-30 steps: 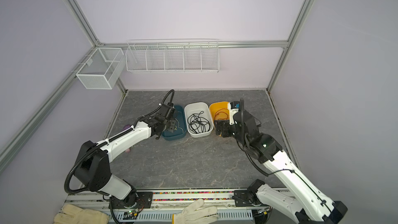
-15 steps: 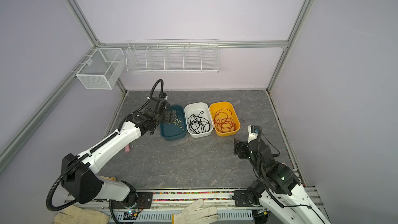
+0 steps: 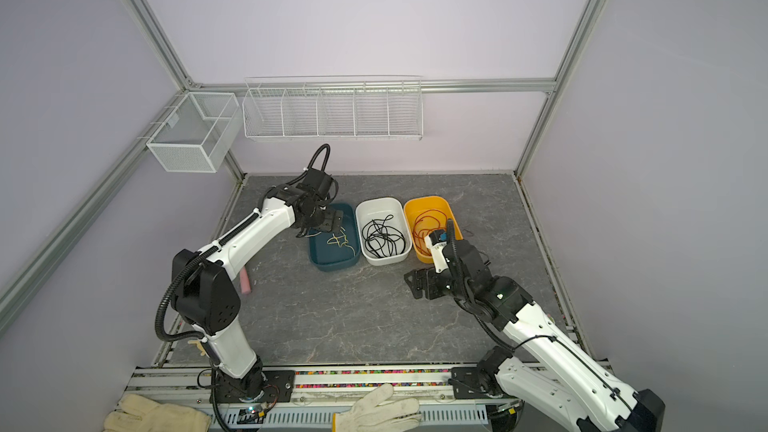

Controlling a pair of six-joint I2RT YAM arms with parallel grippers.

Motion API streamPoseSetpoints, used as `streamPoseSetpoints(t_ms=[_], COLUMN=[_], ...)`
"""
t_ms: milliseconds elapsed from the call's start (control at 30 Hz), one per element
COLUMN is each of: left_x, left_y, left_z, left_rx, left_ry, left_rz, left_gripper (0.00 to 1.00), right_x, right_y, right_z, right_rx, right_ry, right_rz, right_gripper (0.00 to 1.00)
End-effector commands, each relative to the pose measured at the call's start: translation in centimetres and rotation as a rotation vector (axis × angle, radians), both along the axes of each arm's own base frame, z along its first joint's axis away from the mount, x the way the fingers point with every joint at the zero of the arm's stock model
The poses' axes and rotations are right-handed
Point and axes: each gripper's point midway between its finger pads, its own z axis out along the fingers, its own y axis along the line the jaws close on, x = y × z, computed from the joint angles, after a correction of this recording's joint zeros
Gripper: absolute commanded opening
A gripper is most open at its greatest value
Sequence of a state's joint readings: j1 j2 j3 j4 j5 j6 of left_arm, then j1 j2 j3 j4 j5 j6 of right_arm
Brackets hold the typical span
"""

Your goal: Untangle the cables

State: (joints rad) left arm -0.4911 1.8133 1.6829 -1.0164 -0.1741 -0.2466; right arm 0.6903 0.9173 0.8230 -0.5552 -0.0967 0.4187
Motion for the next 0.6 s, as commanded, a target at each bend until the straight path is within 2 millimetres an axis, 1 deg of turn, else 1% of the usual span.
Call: streamPoseSetpoints(t_ms=[0,33,100,133,200,267,400,467,567], left_x=[-3.3,-3.5,-3.9,-4.1,-4.8,-5.2,-5.9,-6.0,-6.0], left_y=[-0.3,-0.7,-1.4,-1.4,-1.4,-1.1,-0.7,-0.6,-0.5], left_z=[0.9,1.6,2.4,2.7,2.8,2.7,1.9,1.6,1.4], left_rx=[-0.051,-0.083,-0.130,-0.133,-0.133,-0.113,-0.090,-0.084,-0.077], left_ry=[0.168,0.165,0.174,0.184,0.229,0.253,0.294,0.307,0.309], left_rz=[0.013,0.006,-0.017,-0.016,-0.022,-0.014,-0.008,-0.005,-0.006], left_gripper=[0.99,0.99,0.99,0.99,0.99,0.99,0.99,0.99,0.99], right_x=[0.7,1.2,2.0,2.6,3.7,4.8,7.2,8.4,9.2], right_y=[5.1,6.1,7.9,8.7,10.0,11.5,14.2,15.3,17.4], right_z=[3.2,3.0,2.4,1.9,1.3,1.2,1.2,1.2,1.4], right_rx=[0.111,0.105,0.114,0.117,0.126,0.149,0.176,0.197,0.240], right_ry=[-0.067,-0.064,-0.062,-0.058,-0.060,-0.079,-0.151,-0.189,-0.242], right_rz=[0.159,0.172,0.204,0.207,0.214,0.229,0.241,0.241,0.266], right_gripper=[1.00,0.98,0.90,0.85,0.75,0.66,0.52,0.50,0.49])
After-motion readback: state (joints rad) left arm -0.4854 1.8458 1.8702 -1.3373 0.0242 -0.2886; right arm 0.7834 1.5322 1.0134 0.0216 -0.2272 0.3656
